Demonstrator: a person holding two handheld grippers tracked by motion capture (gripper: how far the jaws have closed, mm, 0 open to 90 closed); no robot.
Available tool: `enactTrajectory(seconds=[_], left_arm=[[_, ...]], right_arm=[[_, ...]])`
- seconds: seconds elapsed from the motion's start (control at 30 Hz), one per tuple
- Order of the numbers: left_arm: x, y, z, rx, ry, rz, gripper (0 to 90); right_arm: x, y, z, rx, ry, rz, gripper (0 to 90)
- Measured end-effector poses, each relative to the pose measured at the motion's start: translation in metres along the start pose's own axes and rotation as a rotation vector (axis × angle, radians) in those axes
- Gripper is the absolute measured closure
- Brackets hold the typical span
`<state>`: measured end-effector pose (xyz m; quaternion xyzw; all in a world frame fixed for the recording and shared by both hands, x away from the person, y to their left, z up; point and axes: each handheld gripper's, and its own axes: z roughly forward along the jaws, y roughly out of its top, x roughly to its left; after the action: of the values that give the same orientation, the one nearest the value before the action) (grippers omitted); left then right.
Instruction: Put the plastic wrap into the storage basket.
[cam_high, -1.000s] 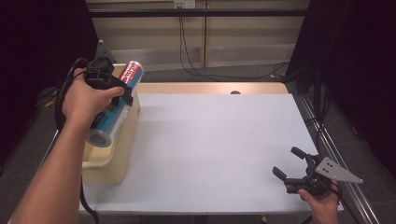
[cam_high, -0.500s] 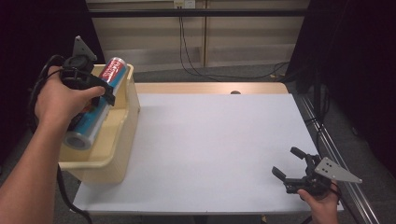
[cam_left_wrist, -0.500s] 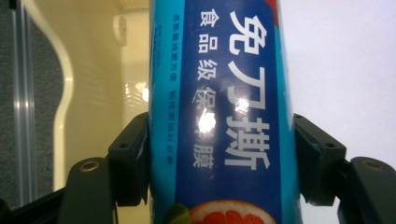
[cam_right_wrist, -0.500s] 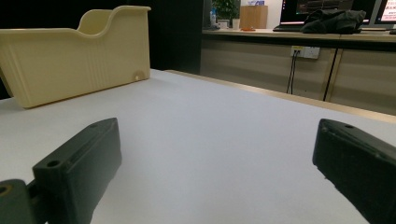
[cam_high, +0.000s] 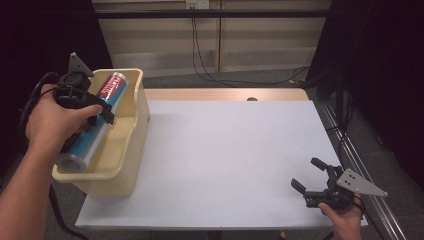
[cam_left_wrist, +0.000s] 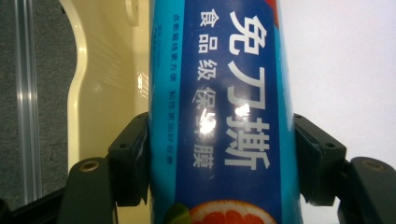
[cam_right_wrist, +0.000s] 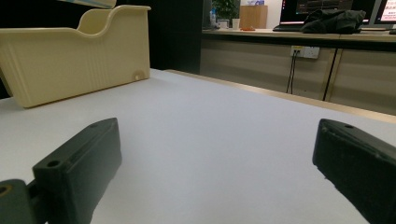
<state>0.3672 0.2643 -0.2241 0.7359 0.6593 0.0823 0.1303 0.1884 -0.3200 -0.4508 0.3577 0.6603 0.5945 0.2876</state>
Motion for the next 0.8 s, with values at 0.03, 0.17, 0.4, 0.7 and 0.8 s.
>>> enactTrajectory(seconds=[0.03, 0.17, 0.4, 0.7, 0.8], left_arm=[[0.001, -0.001, 0.001, 0.001, -0.003, -0.003, 32.2], [0.004, -0.003, 0.005, 0.011, 0.003, -0.004, 32.2], [0.009, -0.008, 0.015, 0.019, 0.004, -0.017, 32.2], [0.011, -0.012, 0.028, 0.046, -0.006, -0.023, 32.2], [0.012, -0.013, 0.032, 0.063, -0.011, -0.023, 32.2]], right_arm=[[0.000, 0.000, 0.000, 0.000, 0.000, 0.000, 1.1], [0.000, 0.000, 0.000, 0.000, -0.002, 0.000, 1.1], [0.000, 0.000, 0.000, -0.001, -0.001, -0.003, 1.0], [0.000, 0.000, 0.000, 0.001, -0.003, -0.004, 1.1], [0.000, 0.000, 0.000, 0.001, -0.002, -0.006, 1.1]])
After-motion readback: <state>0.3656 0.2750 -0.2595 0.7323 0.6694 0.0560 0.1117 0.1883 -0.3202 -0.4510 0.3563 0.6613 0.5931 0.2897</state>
